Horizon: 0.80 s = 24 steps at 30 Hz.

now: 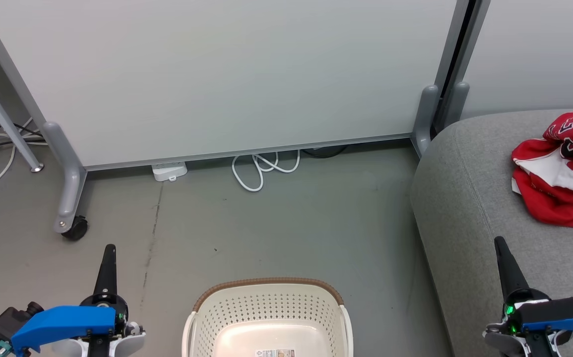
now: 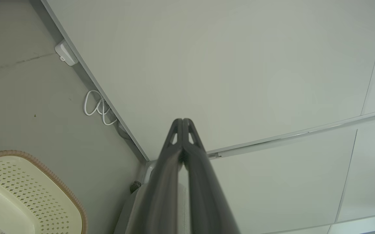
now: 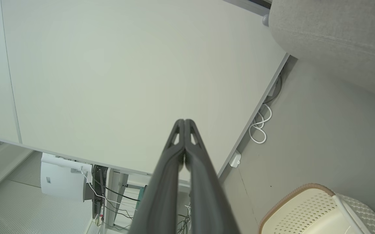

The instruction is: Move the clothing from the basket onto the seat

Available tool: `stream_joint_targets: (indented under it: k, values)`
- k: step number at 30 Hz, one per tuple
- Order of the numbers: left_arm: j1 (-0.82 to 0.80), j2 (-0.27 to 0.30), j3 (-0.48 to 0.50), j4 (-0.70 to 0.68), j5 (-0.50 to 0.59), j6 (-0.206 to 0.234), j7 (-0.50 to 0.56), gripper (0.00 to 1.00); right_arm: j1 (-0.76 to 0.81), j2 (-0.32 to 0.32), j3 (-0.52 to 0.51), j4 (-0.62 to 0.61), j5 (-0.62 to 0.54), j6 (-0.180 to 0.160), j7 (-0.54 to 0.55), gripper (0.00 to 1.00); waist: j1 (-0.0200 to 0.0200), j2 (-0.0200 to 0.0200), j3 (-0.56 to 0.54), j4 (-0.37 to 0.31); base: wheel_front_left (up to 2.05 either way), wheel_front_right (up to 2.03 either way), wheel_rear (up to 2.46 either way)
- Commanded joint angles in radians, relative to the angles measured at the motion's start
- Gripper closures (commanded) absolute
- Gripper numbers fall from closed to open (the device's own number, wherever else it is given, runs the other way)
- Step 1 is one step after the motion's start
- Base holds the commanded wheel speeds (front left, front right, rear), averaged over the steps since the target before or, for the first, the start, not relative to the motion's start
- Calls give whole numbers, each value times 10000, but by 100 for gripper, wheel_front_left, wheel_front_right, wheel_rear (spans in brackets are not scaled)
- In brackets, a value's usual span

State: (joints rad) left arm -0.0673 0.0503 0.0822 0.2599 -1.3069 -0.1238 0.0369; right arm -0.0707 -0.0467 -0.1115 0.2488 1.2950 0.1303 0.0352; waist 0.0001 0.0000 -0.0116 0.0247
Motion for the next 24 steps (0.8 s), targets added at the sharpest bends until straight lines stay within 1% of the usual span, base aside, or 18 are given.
stream_joint_targets:
  k: [1, 12, 24]
  values:
    - [-233, 8, 54, -99, -208, -66, 59, 100, -218, -49, -22, -80, 235, 7, 75, 100, -1, 0, 5, -8, 0, 0, 0]
    - [-308, 6, 163, -127, -1201, -84, 326, 100, -311, -52, -26, -70, 1251, 7, 334, 100, -1, 0, 48, -81, 0, 0, 0]
    - [-399, 2, 243, -144, -2017, -99, 526, 100, -371, -54, -30, -61, 2113, 8, 541, 100, -1, 0, 88, -148, 0, 0, 0]
